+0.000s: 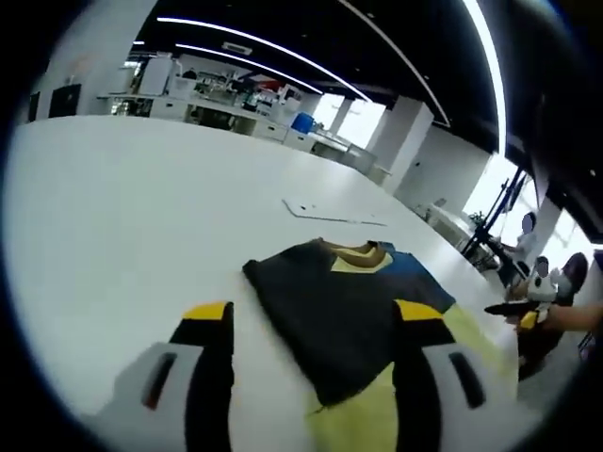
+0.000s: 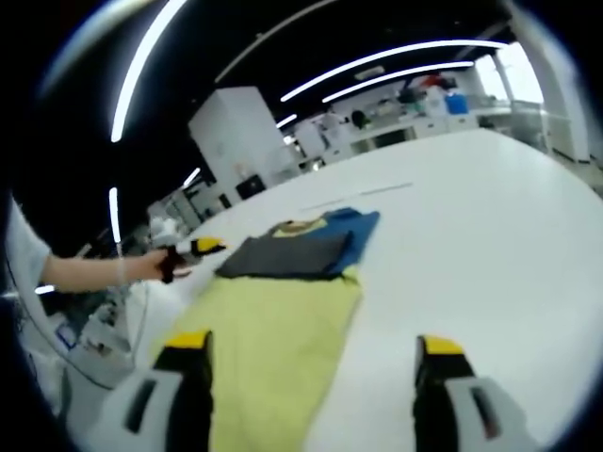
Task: Fold the garment on the visible template until the final outline fits inside the template.
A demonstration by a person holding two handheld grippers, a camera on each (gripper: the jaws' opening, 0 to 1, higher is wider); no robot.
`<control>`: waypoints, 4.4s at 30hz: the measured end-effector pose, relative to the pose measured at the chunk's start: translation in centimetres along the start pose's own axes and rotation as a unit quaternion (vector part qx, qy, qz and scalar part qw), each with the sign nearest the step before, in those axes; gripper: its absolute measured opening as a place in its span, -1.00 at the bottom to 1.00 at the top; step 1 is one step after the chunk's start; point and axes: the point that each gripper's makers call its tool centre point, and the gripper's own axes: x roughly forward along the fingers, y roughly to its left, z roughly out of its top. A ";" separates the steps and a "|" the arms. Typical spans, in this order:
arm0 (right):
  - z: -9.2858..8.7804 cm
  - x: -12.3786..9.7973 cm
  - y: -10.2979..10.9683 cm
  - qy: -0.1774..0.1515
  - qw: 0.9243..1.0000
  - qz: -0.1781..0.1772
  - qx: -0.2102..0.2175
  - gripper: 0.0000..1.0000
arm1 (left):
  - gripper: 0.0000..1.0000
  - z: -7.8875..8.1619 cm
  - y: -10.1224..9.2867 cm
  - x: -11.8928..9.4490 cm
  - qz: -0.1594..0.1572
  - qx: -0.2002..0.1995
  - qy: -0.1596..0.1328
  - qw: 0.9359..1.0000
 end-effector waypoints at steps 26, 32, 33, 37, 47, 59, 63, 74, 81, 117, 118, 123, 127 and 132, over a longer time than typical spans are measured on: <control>0.2 -2.1 1.5 0.002 0.999 -0.005 -0.039 0.99 | 0.98 -6.4 -8.2 -10.1 -0.059 0.091 0.043 0.993; 0.1 -2.8 1.7 -0.006 0.999 -0.009 -0.039 0.99 | 0.97 -7.0 -9.0 -12.0 -0.058 0.092 0.034 0.994; 0.1 -2.9 1.8 -0.007 0.999 -0.009 -0.038 0.99 | 0.97 -7.0 -9.1 -12.1 -0.059 0.092 0.034 0.993; -0.2 -3.4 2.5 -0.010 0.999 -0.007 -0.036 0.99 | 0.88 -7.5 -10.2 -13.1 -0.067 0.089 0.034 0.993; -2.2 -4.1 4.0 0.004 0.999 -0.005 -0.048 0.99 | 0.80 -10.0 -10.2 -14.7 -0.078 0.089 0.052 0.992; -5.6 -5.1 3.9 0.053 0.995 -0.024 -0.079 0.84 | 0.58 -13.7 -11.0 -16.3 -0.090 0.073 0.089 0.989; -6.0 -5.7 3.5 0.058 0.995 -0.030 -0.076 0.73 | 0.43 -14.5 -12.1 -16.6 -0.089 0.065 0.103 0.989; -8.4 -6.9 2.6 0.084 0.994 -0.043 -0.056 0.28 | -0.09 -16.9 -11.3 -17.8 -0.054 0.035 0.150 0.987; -10.2 -7.1 2.6 0.109 0.993 -0.038 -0.035 -0.02 | -0.22 -18.6 -10.3 -18.7 -0.037 0.022 0.169 0.985; -10.5 -7.6 4.5 0.133 0.989 -0.007 0.058 -1.00 | -1.00 -19.5 -9.3 -20.3 -0.018 -0.078 0.153 0.985; -10.4 -7.8 4.7 0.131 0.989 -0.004 0.063 -1.00 | -1.00 -19.4 -9.6 -20.5 -0.020 -0.079 0.150 0.985; -10.3 -9.0 5.2 0.130 0.988 0.009 0.088 -1.00 | -1.00 -18.9 -10.7 -22.1 -0.030 -0.083 0.143 0.986; -9.9 -10.5 6.4 0.123 0.984 0.015 0.126 -1.00 | -1.00 -18.5 -11.4 -23.3 -0.037 -0.100 0.133 0.985; -9.9 -12.1 7.5 0.116 0.981 0.029 0.156 -1.00 | -1.00 -17.1 -13.7 -24.9 -0.046 -0.113 0.116 0.986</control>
